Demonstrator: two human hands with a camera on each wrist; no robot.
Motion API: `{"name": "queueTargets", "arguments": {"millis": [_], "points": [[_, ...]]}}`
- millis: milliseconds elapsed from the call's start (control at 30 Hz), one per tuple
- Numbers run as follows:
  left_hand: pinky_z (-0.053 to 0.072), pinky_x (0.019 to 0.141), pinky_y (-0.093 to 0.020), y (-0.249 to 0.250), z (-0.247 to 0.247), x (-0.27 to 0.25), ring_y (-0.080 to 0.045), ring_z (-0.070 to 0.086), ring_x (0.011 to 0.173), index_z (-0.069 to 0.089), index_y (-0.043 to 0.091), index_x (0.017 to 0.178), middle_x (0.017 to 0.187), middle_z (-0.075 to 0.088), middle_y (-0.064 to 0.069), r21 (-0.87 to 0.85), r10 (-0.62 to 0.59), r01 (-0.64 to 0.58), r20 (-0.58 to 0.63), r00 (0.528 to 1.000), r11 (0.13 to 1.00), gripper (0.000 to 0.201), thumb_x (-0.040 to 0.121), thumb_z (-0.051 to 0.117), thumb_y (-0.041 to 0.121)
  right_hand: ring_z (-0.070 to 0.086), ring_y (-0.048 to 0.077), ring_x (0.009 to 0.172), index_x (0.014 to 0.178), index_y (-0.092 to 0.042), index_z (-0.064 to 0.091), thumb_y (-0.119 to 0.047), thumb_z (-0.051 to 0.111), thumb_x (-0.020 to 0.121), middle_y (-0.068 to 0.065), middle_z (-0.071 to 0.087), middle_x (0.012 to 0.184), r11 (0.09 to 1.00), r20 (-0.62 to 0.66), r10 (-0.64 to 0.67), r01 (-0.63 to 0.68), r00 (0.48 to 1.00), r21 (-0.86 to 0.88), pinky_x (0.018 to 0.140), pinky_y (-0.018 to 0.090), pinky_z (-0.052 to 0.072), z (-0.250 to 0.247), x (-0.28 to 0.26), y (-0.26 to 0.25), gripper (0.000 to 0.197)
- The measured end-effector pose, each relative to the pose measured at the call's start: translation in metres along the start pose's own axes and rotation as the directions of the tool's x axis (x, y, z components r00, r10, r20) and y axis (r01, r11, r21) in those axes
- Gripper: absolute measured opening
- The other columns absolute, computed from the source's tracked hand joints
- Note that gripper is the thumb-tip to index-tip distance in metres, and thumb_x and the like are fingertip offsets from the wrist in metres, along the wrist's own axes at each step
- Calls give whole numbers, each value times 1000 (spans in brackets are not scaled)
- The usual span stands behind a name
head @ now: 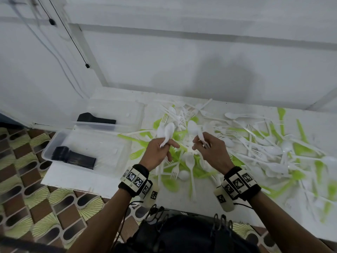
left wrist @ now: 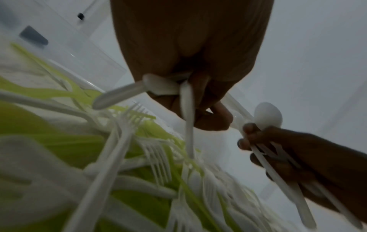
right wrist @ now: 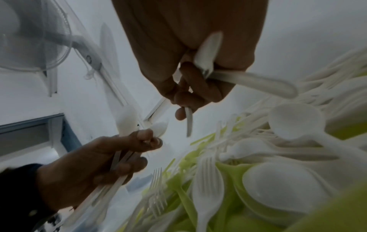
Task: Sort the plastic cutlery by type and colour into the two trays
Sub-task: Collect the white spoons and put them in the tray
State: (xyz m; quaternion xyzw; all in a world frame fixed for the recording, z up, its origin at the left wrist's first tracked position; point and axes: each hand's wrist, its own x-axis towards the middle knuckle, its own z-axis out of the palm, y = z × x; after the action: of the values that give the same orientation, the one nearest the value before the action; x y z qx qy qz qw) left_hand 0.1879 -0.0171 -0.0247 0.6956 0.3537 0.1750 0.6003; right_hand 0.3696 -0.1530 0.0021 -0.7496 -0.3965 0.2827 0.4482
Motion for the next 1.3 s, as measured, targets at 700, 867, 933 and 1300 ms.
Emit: {"name": "queueTargets", "arguments": {"millis": [700, 867, 933, 1300], "points": [[45, 74, -37, -5, 94, -36, -36, 65, 100, 65, 9, 109, 118, 54, -9, 928, -59, 47, -27, 998, 370, 43, 94, 52, 47, 50, 10, 59, 104, -27, 71, -16, 52, 104, -4, 62, 72, 987, -241, -71, 103, 968, 125, 57, 30, 43, -21, -6, 23, 22], [40, 65, -32, 5, 85, -27, -29, 63, 91, 61, 16, 91, 96, 62, -5, 829, -81, 159, -138, 987, 535, 29, 87, 59, 44, 53, 11, 53, 106, -21, 75, -12, 57, 102, -8, 70, 75, 982, -248, -73, 114, 966, 153, 54, 21, 43, -23, -7, 23, 20], [39, 64, -33, 7, 74, -21, -27, 61, 83, 57, 16, 84, 83, 62, -3, 755, -59, 130, -120, 991, 643, 28, 87, 61, 43, 58, 10, 57, 103, -23, 75, -13, 60, 100, -11, 74, 83, 986, -240, -55, 90, 969, 139, 56, 19, 47, -24, -6, 24, 19], [46, 48, -27, 15, 2, -17, -14, 55, 42, 73, 15, 72, 63, 69, -7, 298, 64, 38, -328, 943, 954, 37, 94, 68, 45, 59, 25, 43, 83, -12, 74, 1, 49, 98, 3, 64, 74, 961, -24, -10, 16, 1000, 276, 46, 28, 44, 9, -17, 29, 32]]}}
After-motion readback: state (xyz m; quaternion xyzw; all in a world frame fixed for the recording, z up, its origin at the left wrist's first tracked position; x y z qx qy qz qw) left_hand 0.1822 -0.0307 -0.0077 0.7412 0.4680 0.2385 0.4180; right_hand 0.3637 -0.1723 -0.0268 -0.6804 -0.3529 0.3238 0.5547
